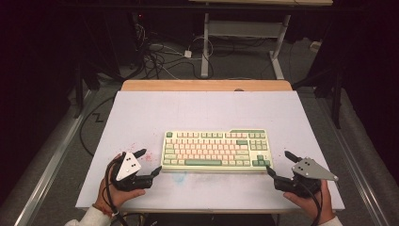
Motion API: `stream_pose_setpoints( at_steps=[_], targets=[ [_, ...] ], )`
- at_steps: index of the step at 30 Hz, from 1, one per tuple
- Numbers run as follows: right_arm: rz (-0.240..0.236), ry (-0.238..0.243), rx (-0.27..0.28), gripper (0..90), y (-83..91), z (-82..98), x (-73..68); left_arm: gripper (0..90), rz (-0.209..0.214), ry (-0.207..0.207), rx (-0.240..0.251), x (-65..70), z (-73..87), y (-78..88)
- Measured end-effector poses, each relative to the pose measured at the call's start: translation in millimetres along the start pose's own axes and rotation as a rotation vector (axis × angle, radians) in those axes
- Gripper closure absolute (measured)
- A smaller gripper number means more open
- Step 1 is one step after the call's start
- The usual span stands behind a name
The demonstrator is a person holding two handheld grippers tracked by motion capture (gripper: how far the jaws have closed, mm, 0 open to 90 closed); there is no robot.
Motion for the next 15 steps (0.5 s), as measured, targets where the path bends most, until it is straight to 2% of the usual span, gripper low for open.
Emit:
stream_pose_setpoints(
  at_steps=[7, 10, 15],
  targets=[
    [0.0, -0.002, -0.01, 21.8, -0.5, 1.7, 2.5, 21.2, 0.016, -0.001, -0.014, 3.1, 1.1, -1.1],
    [-0.004, 0.003, -0.015, 22.2, -1.7, 1.2, 1.7, 21.3, 0.017, -0.018, -0.01, 3.6, 1.2, 0.4],
    [-0.02, 0.015, -0.026, 22.7, -1.7, 2.3, -1.4, 21.4, 0.022, -0.003, -0.015, 3.3, 1.4, 0.4]
  ],
)
Point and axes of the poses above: each handheld gripper's, and its own axes: y roughly backward along the jaws, z roughly out of its underside, x roughly to its right, the point moved 6 cm from there along -y, roughly forward along the jaws, and after that the axes turned 6 degrees about x, right-handed, at the moved point
